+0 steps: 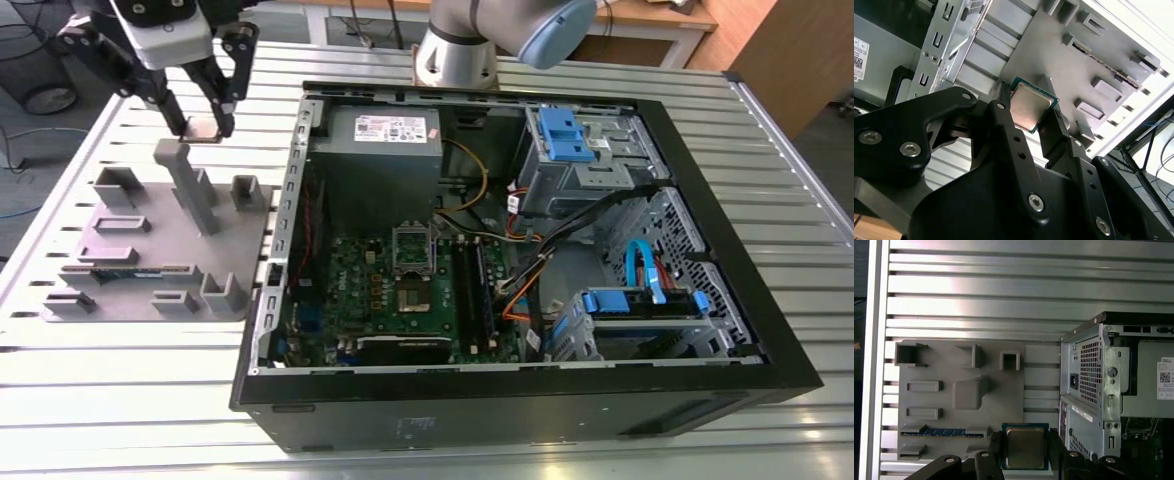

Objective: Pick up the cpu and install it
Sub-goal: 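Pick up the cpu and move it towards the insertion slot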

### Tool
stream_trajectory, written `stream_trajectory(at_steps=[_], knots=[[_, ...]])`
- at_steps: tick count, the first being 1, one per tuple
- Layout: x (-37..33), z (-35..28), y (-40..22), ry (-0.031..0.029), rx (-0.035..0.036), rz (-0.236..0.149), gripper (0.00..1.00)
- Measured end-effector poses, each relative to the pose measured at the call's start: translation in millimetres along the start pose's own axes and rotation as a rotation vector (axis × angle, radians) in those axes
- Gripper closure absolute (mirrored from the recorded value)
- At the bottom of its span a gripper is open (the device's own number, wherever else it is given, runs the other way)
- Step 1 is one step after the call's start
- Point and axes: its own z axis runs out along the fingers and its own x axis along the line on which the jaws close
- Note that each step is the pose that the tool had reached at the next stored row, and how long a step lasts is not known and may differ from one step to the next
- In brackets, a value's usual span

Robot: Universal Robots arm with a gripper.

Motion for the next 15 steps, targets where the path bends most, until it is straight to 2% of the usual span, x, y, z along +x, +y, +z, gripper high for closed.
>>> stream_trajectory(at_steps=[12,15], knots=[[-20.0,0.2,-0.3,0.0000,0.0000,0.000,0.53],[-22.5,0.2,-0.3,0.0001,0.0000,0.000,0.53]])
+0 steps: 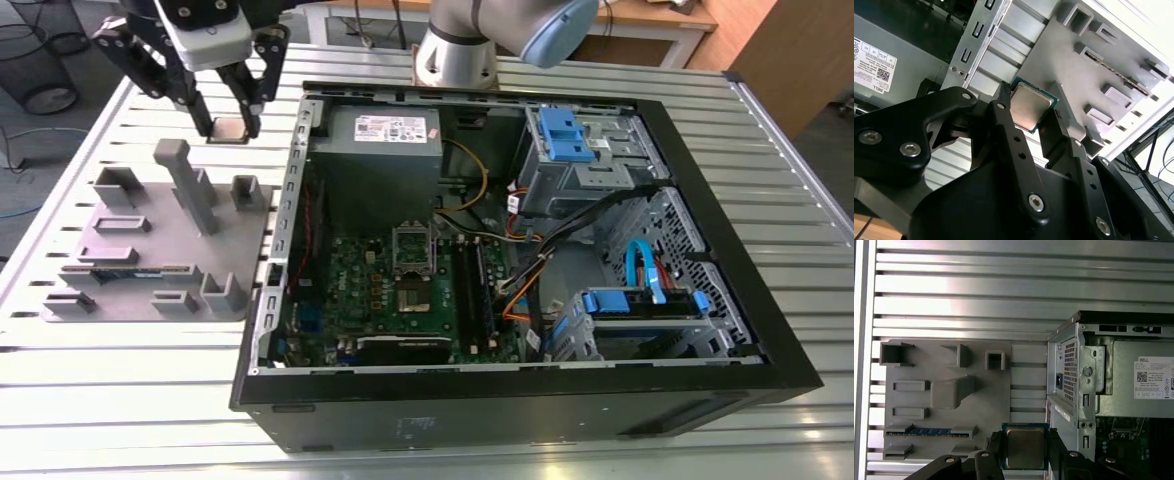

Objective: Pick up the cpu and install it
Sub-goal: 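Pick up the cpu and move it towards the insertion slot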

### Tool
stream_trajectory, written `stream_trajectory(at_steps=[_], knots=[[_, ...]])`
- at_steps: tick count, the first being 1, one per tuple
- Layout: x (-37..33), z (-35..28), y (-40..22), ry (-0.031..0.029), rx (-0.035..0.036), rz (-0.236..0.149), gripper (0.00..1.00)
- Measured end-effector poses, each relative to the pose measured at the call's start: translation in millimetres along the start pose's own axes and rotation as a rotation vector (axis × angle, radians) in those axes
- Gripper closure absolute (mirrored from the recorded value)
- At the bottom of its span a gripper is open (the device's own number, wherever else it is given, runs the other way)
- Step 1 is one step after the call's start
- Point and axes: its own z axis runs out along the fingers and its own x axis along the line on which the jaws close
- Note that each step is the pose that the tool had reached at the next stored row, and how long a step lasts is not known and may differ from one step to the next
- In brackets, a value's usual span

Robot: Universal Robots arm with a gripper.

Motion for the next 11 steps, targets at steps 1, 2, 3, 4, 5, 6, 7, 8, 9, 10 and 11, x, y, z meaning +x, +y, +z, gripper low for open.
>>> stream_trajectory(at_steps=[1,2,3,4,5,6,7,8,9,10,11], knots=[[0.0,0.0,0.0,0.0000,0.0000,0.000,0.53],[-0.1,0.0,0.0,-0.0001,0.0000,0.000,0.53],[-0.2,0.0,0.0,0.0000,0.0000,0.000,0.53],[-0.2,0.0,0.0,0.0000,0.0000,0.000,0.53],[-0.2,0.0,0.0,0.0000,0.0000,0.000,0.53],[-0.2,0.0,0.0,0.0000,0.0000,0.000,0.53],[-0.2,0.0,0.0,0.0000,0.0001,0.000,0.53],[-0.2,0.0,0.0,0.0000,0.0000,0.000,0.53],[-0.3,0.0,0.0,-0.0001,0.0000,0.000,0.53],[-0.5,0.0,0.0,-0.0001,-0.0002,0.000,0.53],[-1.1,0.0,0.0,0.0000,-0.0003,0.000,0.53]])
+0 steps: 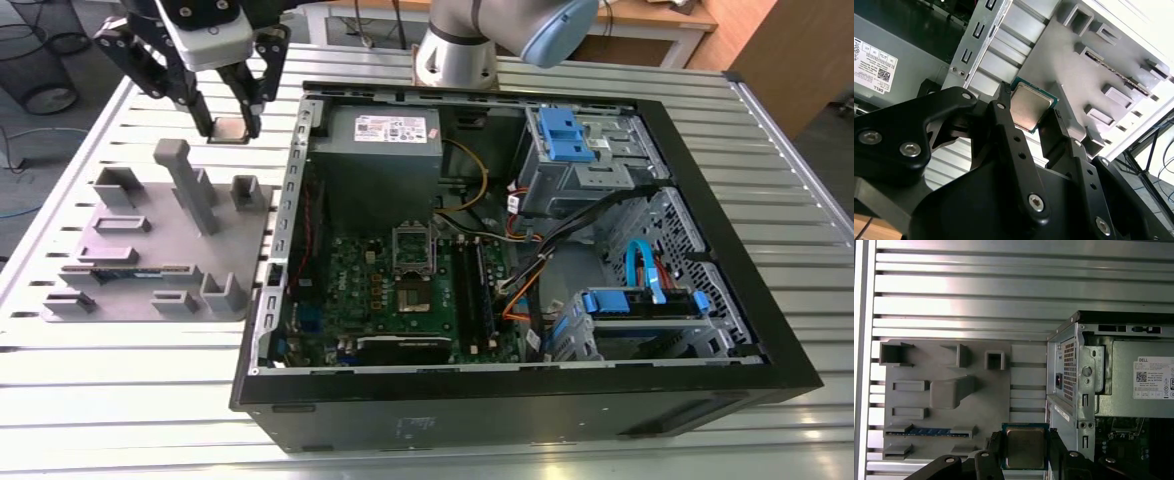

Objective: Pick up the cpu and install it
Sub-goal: 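Pick up the cpu and move it towards the insertion slot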

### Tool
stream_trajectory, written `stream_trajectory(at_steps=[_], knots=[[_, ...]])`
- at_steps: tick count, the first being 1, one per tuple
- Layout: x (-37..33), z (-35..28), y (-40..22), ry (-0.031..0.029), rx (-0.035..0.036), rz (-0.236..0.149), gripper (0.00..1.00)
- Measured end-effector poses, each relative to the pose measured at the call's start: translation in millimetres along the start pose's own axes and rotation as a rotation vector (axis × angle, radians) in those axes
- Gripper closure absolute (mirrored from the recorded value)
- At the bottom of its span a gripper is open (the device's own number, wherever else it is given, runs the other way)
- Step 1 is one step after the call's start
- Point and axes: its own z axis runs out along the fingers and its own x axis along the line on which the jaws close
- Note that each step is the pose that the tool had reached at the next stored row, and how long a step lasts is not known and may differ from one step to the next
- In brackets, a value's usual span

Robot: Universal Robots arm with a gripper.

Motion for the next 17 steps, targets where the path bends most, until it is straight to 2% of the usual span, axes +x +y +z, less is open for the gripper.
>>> stream_trajectory(at_steps=[3,17], knots=[[-2.8,0.1,-0.1,0.0000,-0.0002,0.000,0.53],[-26.0,0.5,-0.4,0.0000,-0.0001,0.000,0.53]])
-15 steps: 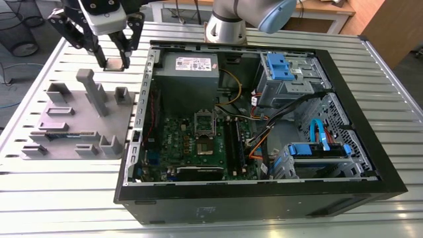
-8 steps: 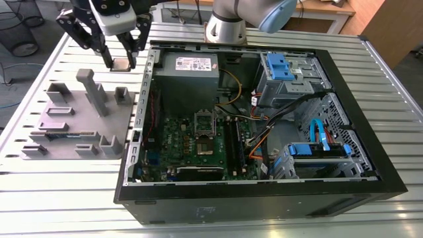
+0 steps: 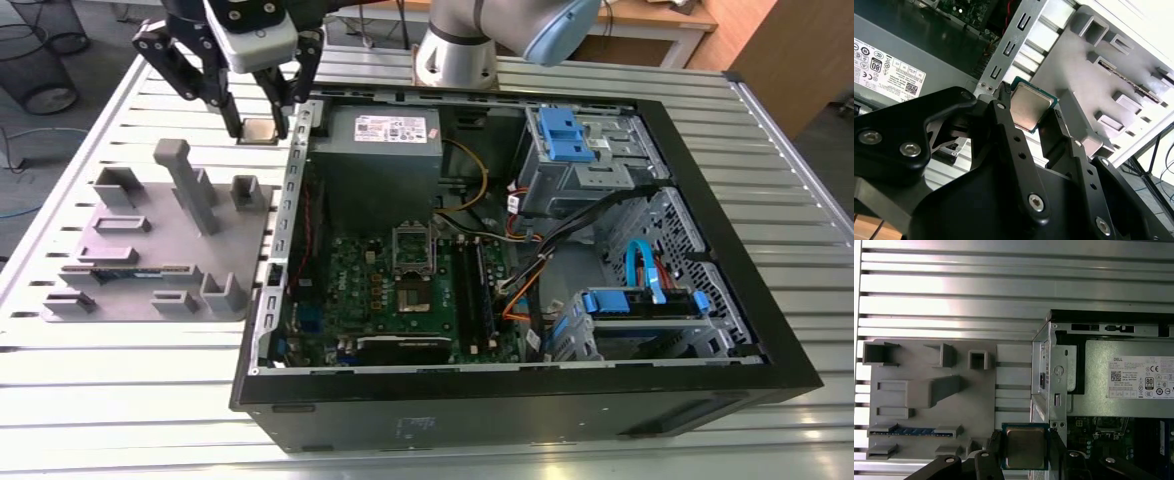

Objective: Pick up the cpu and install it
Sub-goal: 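Pick up the cpu and move it towards the insertion slot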

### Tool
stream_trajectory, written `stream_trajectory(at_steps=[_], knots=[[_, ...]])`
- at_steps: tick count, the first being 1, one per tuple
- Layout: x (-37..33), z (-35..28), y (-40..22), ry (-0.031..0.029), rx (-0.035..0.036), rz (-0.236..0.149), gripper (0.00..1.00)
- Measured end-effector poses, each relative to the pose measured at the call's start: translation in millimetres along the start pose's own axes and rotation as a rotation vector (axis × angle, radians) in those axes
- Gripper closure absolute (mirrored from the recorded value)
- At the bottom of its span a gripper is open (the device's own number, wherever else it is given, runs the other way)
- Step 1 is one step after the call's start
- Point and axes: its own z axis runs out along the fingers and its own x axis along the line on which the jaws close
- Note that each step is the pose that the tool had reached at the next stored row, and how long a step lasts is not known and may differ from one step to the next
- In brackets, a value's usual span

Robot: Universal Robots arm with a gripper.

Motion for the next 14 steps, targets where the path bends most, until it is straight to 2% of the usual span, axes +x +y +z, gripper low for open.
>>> stream_trajectory(at_steps=[11,14], knots=[[-0.2,-0.1,0.0,-0.0001,0.0000,0.000,0.53],[-2.4,-0.2,0.0,0.0001,0.0001,0.000,0.53]])
